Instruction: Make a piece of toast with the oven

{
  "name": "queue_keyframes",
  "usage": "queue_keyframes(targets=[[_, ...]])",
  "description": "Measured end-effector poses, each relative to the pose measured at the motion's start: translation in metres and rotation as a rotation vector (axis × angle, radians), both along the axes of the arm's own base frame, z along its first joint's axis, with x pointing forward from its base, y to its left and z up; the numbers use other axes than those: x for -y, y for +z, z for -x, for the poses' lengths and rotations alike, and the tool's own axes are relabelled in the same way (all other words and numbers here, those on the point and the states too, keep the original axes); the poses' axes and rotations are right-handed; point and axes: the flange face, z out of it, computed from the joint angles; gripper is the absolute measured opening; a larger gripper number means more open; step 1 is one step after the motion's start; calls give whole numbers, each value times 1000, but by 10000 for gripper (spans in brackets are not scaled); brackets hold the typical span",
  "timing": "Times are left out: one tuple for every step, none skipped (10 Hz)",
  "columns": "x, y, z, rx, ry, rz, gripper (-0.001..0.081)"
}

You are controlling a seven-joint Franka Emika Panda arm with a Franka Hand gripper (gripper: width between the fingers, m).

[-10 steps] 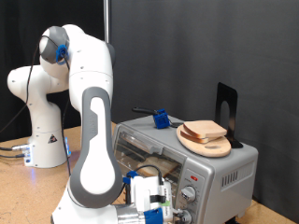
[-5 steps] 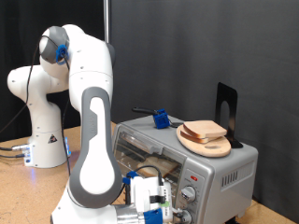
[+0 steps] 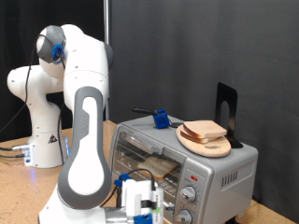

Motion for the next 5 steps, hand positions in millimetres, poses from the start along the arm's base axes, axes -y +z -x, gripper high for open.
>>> queue_keyframes(targets=[[12,7,7,-97,35,2,741],[23,16,13,-171,67,-5,795],[33,24,19,-220,98,-15,795],[45,32,25,-235,112,-28,803],[57,40,30,-232,107,-37,803]])
